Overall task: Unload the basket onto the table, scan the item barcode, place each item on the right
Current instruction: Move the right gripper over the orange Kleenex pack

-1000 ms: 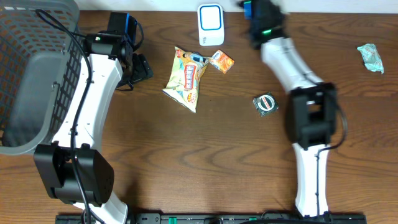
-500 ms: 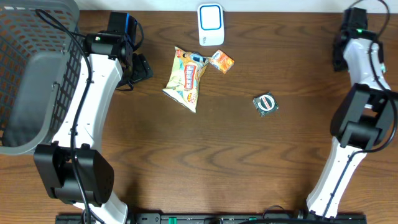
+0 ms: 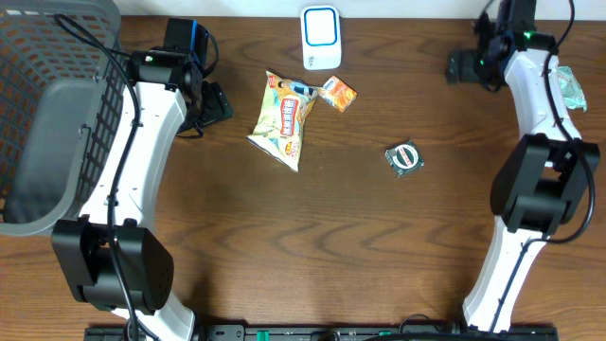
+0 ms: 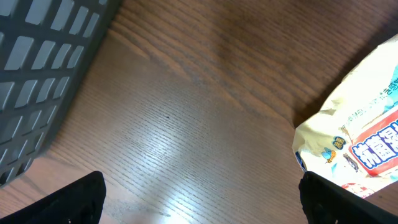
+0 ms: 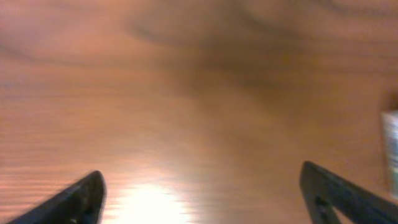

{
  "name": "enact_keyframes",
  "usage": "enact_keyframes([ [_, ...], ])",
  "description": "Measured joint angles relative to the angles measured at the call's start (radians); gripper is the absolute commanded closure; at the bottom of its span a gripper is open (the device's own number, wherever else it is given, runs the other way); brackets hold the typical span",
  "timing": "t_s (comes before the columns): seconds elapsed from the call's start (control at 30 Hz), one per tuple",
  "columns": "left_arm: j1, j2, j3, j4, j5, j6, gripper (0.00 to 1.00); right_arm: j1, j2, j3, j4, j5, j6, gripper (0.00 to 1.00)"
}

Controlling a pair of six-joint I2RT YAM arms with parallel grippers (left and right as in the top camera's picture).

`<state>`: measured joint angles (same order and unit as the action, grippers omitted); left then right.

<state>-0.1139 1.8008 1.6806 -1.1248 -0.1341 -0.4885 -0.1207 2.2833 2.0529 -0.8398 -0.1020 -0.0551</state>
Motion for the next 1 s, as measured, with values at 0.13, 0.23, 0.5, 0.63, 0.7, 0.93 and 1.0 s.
enact_keyframes([
  [0.13,0.000,0.000,0.000,0.000,0.000,0.000,0.03,0.085,-0.053,0.003,0.068,-0.243,0.011,0.22],
  [0.23,0.000,0.000,0.000,0.000,0.000,0.000,0.02,0.172,-0.040,0.003,0.110,-0.310,0.005,0.20],
  [0.5,0.000,0.000,0.000,0.000,0.000,0.000,0.02,0.344,0.088,0.003,0.183,-0.327,-0.004,0.35],
  [0.63,0.000,0.000,0.000,0.000,0.000,0.000,0.02,0.371,0.150,0.003,0.170,-0.289,-0.008,0.51],
  [0.7,0.000,0.000,0.000,0.000,0.000,0.000,0.02,0.371,0.156,0.002,0.144,-0.262,-0.007,0.57],
  [0.93,0.000,0.000,0.000,0.000,0.000,0.000,0.02,0.364,0.156,0.002,0.026,-0.223,-0.048,0.95],
  [1.0,0.000,0.000,0.000,0.000,0.000,0.000,0.02,0.365,0.156,0.004,-0.048,-0.222,-0.062,0.99],
])
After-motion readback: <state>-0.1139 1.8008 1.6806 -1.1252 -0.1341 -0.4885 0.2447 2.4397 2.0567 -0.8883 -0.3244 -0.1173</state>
